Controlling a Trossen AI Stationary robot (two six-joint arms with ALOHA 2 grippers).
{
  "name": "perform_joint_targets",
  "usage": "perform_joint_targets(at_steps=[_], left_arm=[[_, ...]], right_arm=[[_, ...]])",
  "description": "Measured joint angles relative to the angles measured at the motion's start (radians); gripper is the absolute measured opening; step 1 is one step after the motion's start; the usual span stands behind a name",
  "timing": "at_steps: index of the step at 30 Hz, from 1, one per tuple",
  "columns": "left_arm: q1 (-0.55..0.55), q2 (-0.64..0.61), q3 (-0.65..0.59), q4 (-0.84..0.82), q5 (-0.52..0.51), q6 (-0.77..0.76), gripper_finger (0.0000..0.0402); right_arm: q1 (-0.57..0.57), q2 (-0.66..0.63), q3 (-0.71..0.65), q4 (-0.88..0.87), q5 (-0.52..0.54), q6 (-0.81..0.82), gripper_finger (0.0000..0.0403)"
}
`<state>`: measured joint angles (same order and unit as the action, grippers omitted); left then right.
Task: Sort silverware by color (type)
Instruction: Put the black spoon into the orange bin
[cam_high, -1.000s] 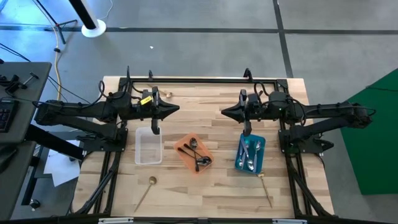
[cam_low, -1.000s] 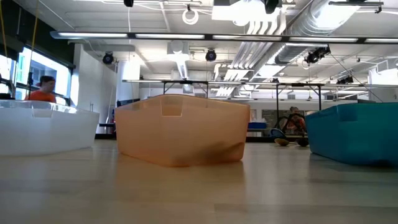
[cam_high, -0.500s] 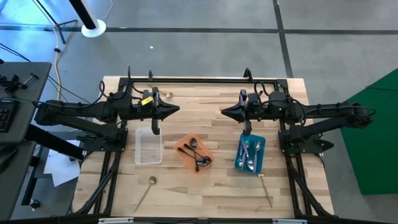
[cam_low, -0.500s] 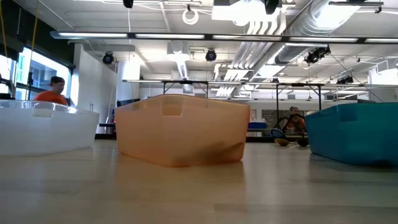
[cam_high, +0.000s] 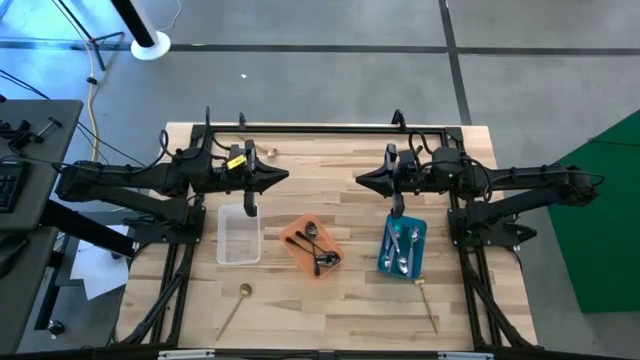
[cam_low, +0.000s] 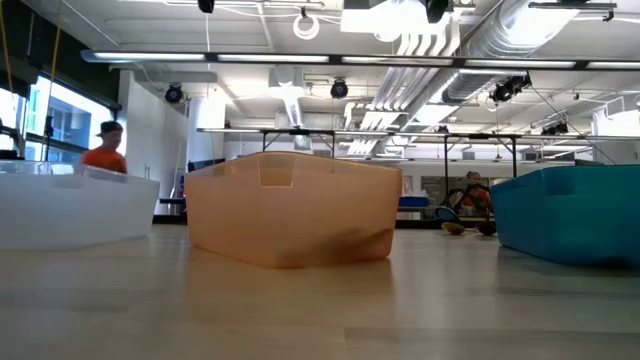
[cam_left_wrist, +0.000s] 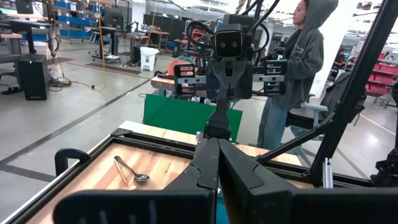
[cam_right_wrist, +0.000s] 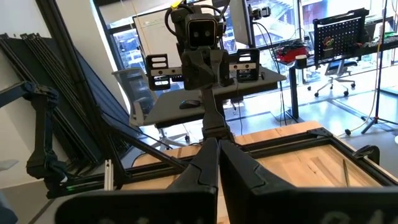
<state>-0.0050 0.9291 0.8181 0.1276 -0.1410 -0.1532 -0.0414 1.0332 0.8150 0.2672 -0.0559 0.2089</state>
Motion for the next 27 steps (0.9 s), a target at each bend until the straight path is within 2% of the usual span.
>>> perform_joint_targets(at_steps=[27], left_arm=[[0.000, 0.000, 0.000, 0.000, 0.000, 0.000, 0.0000]], right_arm=[[0.000, 0.000, 0.000, 0.000, 0.000, 0.019, 0.0000]])
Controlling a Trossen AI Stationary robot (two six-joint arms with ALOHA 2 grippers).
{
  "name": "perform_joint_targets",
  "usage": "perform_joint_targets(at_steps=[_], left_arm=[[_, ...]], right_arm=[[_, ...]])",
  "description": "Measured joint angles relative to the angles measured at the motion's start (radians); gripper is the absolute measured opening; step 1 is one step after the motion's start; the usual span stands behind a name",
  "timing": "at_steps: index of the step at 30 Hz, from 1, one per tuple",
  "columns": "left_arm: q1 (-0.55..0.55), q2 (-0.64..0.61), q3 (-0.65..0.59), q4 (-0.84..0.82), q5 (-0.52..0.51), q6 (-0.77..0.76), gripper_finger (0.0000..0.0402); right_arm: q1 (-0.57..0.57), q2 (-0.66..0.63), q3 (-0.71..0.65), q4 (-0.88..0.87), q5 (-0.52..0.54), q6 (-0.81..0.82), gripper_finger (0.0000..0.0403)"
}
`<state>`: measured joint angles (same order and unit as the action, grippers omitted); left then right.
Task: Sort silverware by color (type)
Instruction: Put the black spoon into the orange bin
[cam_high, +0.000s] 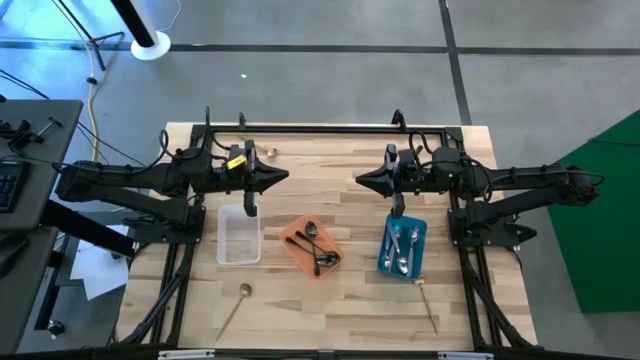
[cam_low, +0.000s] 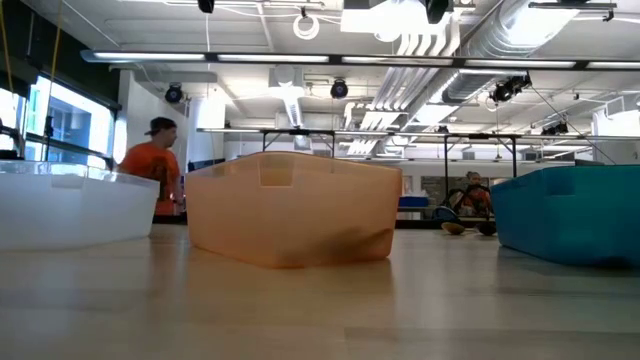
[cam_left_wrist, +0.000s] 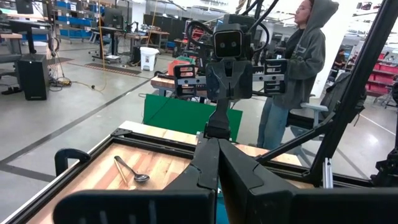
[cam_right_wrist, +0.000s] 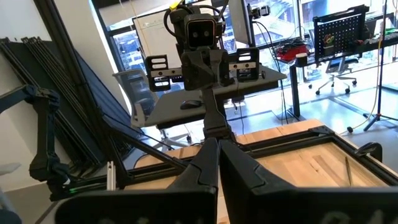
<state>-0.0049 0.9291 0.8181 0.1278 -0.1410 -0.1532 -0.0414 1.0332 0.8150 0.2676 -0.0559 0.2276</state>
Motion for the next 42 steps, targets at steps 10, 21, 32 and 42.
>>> perform_joint_targets(at_steps=[10, 21, 32, 42], left_arm=[[0.000, 0.000, 0.000, 0.000, 0.000, 0.000, 0.0000], [0.000, 0.000, 0.000, 0.000, 0.000, 0.000, 0.0000], [0.000, 0.000, 0.000, 0.000, 0.000, 0.025, 0.0000], [0.000, 0.000, 0.000, 0.001, 0.000, 0.024, 0.0000]], right_arm=[[0.000, 0.000, 0.000, 0.000, 0.000, 0.000, 0.0000], [0.000, 0.000, 0.000, 0.000, 0.000, 0.069, 0.0000], [0.000, 0.001, 0.000, 0.000, 0.079, 0.131, 0.0000], [-0.147, 0.002, 0.000, -0.360, 0.302, 0.526, 0.0000]])
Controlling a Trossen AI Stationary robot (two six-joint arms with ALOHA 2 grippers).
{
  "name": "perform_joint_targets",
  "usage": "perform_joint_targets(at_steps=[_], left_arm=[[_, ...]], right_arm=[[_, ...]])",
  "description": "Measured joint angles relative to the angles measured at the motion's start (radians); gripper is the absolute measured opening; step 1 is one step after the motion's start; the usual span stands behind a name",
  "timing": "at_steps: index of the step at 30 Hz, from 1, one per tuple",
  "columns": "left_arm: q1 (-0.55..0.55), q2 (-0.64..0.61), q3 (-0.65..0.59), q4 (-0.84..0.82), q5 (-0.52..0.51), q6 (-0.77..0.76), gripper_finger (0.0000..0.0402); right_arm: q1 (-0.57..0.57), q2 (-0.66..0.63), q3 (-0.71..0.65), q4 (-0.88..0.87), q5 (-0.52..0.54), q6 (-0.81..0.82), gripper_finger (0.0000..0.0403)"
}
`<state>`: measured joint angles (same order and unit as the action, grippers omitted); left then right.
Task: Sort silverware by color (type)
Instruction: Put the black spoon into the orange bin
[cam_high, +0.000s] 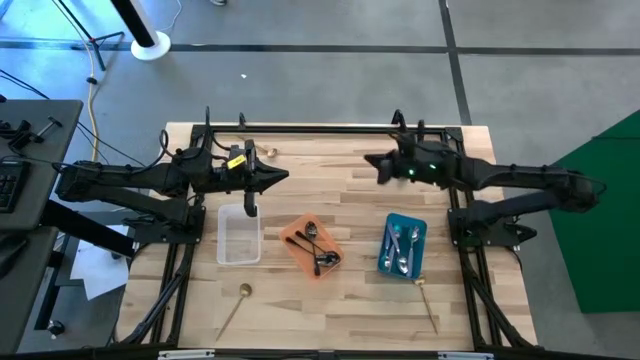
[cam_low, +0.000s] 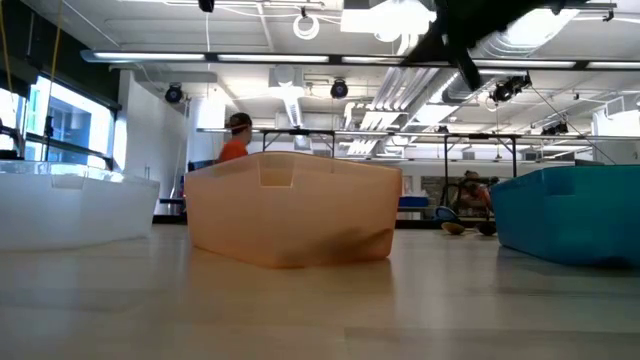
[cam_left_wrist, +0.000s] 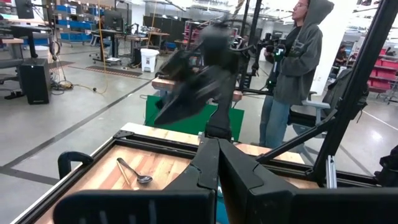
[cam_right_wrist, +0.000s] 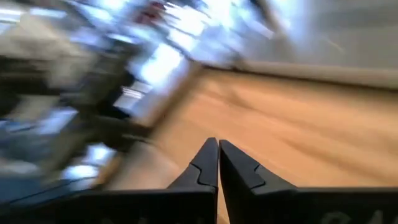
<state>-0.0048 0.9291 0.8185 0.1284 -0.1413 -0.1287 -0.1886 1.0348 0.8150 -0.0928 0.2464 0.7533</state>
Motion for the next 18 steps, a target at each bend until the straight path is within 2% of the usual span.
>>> perform_joint_targets(at_steps=[4, 8, 12, 15, 18], left_arm=[[0.000, 0.000, 0.000, 0.000, 0.000, -0.001, 0.0000], [0.000, 0.000, 0.000, 0.003, 0.000, -0.016, 0.0000], [0.000, 0.000, 0.000, 0.004, -0.009, -0.016, 0.0000], [0.000, 0.000, 0.001, 0.004, -0.024, -0.016, 0.0000], [0.000, 0.000, 0.000, 0.004, -0.026, -0.016, 0.0000]], right_arm=[[-0.145, 0.020, 0.000, -0.355, 0.020, 0.141, 0.0000], [-0.280, 0.057, -0.001, -0.617, 0.036, 0.153, 0.0000], [-0.383, 0.114, -0.007, -0.702, 0.023, 0.086, 0.0000], [-0.441, 0.153, -0.049, -0.664, -0.015, 0.078, 0.0008], [-0.489, 0.185, -0.106, -0.611, -0.020, 0.123, 0.0036]])
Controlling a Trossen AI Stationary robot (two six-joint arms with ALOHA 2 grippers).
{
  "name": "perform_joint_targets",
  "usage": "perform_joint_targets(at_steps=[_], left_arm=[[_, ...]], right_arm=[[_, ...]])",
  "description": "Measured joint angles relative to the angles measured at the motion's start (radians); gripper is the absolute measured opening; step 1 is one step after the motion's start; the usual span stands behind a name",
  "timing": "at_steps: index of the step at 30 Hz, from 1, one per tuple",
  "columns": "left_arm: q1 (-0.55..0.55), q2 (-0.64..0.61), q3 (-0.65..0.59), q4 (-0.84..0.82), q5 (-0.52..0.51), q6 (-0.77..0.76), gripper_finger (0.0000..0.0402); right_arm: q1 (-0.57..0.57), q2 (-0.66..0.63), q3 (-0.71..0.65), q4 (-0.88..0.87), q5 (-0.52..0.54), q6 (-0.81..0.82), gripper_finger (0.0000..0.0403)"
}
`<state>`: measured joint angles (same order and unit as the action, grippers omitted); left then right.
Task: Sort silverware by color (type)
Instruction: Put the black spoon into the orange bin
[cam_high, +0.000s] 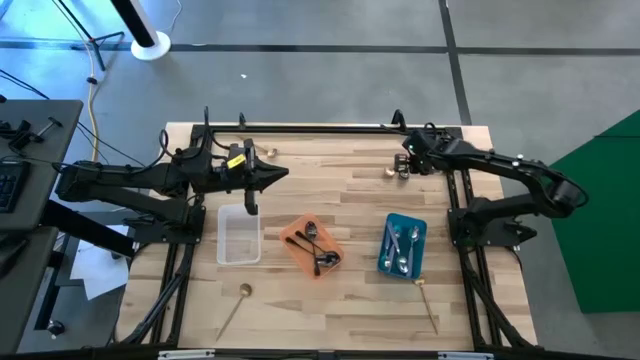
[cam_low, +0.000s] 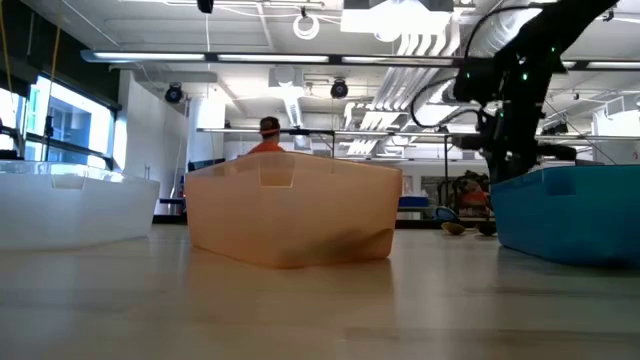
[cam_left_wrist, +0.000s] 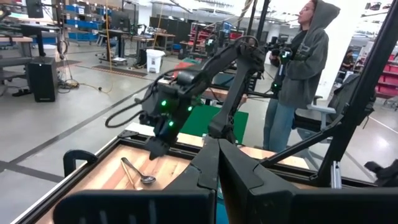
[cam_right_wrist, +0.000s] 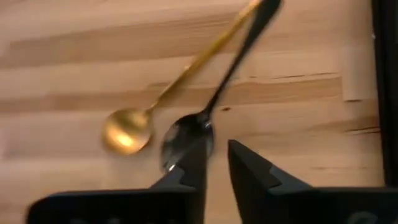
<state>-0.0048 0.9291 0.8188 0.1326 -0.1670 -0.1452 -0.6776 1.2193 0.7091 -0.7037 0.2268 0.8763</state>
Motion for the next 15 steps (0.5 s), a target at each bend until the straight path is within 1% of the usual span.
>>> perform_joint_targets(at_steps=[3, 5, 8, 10, 15], left_arm=[[0.000, 0.000, 0.000, 0.000, 0.000, 0.000, 0.0000], [0.000, 0.000, 0.000, 0.000, 0.000, 0.000, 0.0000], [0.000, 0.000, 0.000, 0.000, 0.000, 0.000, 0.0000], [0.000, 0.000, 0.000, 0.000, 0.000, 0.000, 0.0000], [0.000, 0.000, 0.000, 0.000, 0.000, -0.001, 0.0000]], right_arm=[[-0.049, 0.024, -0.046, 0.076, -0.010, 0.028, 0.0077], [-0.075, 0.042, -0.052, 0.125, -0.014, 0.032, 0.0104], [-0.114, 0.084, -0.052, 0.201, -0.043, 0.032, 0.0132], [-0.134, 0.123, -0.052, 0.239, -0.073, 0.043, 0.0138], [-0.154, 0.227, -0.052, 0.257, -0.078, 0.076, 0.0133]])
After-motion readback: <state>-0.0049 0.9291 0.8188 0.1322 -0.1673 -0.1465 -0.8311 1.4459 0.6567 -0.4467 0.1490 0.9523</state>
